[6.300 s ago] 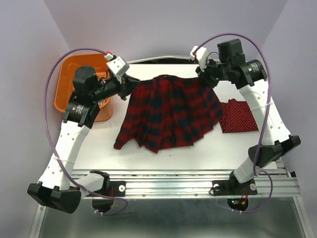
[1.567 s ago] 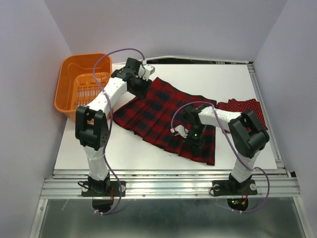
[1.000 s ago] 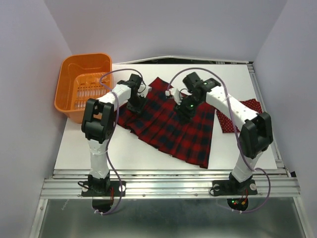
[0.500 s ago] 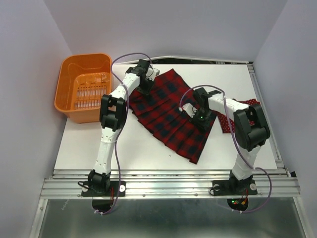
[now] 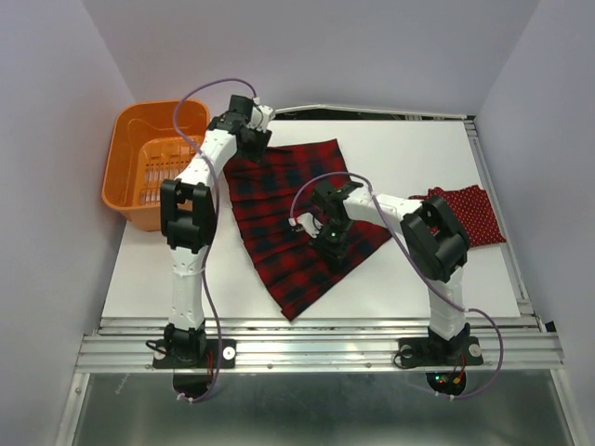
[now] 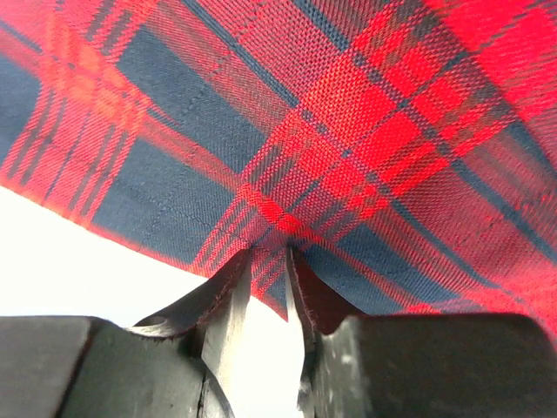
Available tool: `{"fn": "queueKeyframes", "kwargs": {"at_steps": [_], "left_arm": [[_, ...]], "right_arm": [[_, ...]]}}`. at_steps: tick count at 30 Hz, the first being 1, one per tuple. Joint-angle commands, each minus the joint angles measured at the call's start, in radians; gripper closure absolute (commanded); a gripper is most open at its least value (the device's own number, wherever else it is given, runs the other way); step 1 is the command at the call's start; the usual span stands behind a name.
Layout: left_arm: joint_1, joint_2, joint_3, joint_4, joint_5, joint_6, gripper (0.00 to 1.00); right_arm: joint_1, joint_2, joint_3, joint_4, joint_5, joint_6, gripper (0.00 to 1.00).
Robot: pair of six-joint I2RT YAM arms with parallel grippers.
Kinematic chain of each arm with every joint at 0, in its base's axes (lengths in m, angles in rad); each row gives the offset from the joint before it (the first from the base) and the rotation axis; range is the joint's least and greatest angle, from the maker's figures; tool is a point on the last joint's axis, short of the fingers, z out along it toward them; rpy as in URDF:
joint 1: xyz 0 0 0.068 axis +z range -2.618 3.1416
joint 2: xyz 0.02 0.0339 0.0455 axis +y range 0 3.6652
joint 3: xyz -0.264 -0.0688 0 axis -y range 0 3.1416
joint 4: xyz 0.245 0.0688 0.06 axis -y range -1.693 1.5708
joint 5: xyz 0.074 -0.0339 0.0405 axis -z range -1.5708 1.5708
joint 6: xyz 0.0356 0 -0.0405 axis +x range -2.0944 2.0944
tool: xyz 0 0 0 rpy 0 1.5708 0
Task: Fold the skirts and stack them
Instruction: Flatten the skirt out
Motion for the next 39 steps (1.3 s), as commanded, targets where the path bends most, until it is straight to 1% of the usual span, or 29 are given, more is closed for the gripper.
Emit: {"fn": "queueKeyframes", "kwargs": {"at_steps": [1,3,5,7,9,10,11,13,14,15,17,20,23,24,27,28,30,31,32,34,35,37,38,39], "left_arm": [[0.012,-0.181,-0.063,-0.045,0.065,-0.025,0.46],[0.012,-0.209,-0.135,-0.048,0.082,-0.005,0.46],[0.013,-0.247,-0.189,-0.037,0.099,0.01,0.46],[0.012,-0.266,-0.258,-0.022,0.108,0.026,0.45],[0.012,-0.279,-0.298,-0.011,0.127,0.024,0.44],[0.012,-0.279,-0.307,-0.011,0.137,0.023,0.43],[0.012,-0.276,-0.313,-0.009,0.151,0.021,0.42],[0.012,-0.269,-0.327,-0.008,0.163,0.018,0.41],[0.012,-0.263,-0.327,-0.006,0.179,0.019,0.32],[0.012,-0.257,-0.329,-0.008,0.183,0.021,0.27],[0.01,-0.241,-0.326,-0.014,0.193,0.032,0.26],[0.01,-0.226,-0.326,-0.026,0.196,0.049,0.26],[0.007,-0.221,-0.335,-0.034,0.202,0.064,0.26],[0.004,-0.22,-0.338,-0.032,0.191,0.072,0.26],[-0.002,-0.218,-0.343,-0.025,0.18,0.078,0.26],[-0.005,-0.218,-0.343,-0.023,0.176,0.084,0.26],[-0.019,-0.215,-0.343,-0.026,0.17,0.093,0.26],[-0.025,-0.211,-0.343,-0.026,0.165,0.098,0.26],[-0.033,-0.206,-0.344,-0.023,0.161,0.102,0.26],[-0.058,-0.194,-0.352,-0.025,0.162,0.119,0.26],[-0.069,-0.189,-0.353,-0.028,0.16,0.127,0.26],[-0.094,-0.181,-0.378,-0.043,0.157,0.153,0.28],[-0.106,-0.18,-0.393,-0.045,0.153,0.164,0.29],[-0.123,-0.183,-0.436,-0.043,0.157,0.182,0.31]], "right_arm": [[-0.013,0.024,0.084,0.008,-0.195,0.095,0.71],[-0.013,-0.046,0.112,0.0,-0.213,0.104,0.69],[-0.039,-0.098,0.129,-0.003,-0.203,0.112,0.67],[-0.088,-0.137,0.144,-0.001,-0.169,0.1,0.65],[-0.123,-0.161,0.16,-0.001,-0.092,0.062,0.64],[-0.153,-0.158,0.16,-0.001,-0.069,0.046,0.65],[-0.163,-0.143,0.155,-0.001,-0.007,0.007,0.66],[-0.177,-0.126,0.135,0.002,0.047,-0.029,0.67],[-0.177,-0.111,0.102,0.023,0.095,-0.047,0.68],[-0.186,-0.103,0.082,0.042,0.116,-0.055,0.68],[-0.186,-0.074,0.025,0.083,0.164,-0.073,0.71],[-0.186,-0.045,-0.029,0.102,0.181,-0.083,0.74],[-0.186,-0.031,-0.125,0.106,0.181,-0.08,0.76],[-0.186,-0.026,-0.18,0.102,0.167,-0.077,0.76],[-0.174,-0.022,-0.245,0.053,0.118,-0.063,0.8],[-0.174,-0.031,-0.283,0.019,0.068,-0.064,0.81],[-0.148,-0.069,-0.308,-0.015,-0.004,-0.07,0.81],[-0.129,-0.115,-0.313,-0.065,-0.05,-0.09,0.81],[-0.12,-0.14,-0.301,-0.09,-0.145,-0.1,0.81],[-0.102,-0.178,-0.265,-0.18,-0.228,-0.126,0.8],[-0.102,-0.199,-0.209,-0.211,-0.311,-0.133,0.8],[-0.102,-0.21,-0.135,-0.271,-0.377,-0.127,0.79],[-0.102,-0.213,-0.095,-0.327,-0.408,-0.132,0.79],[-0.102,-0.217,-0.008,-0.36,-0.466,-0.138,0.79]]}}
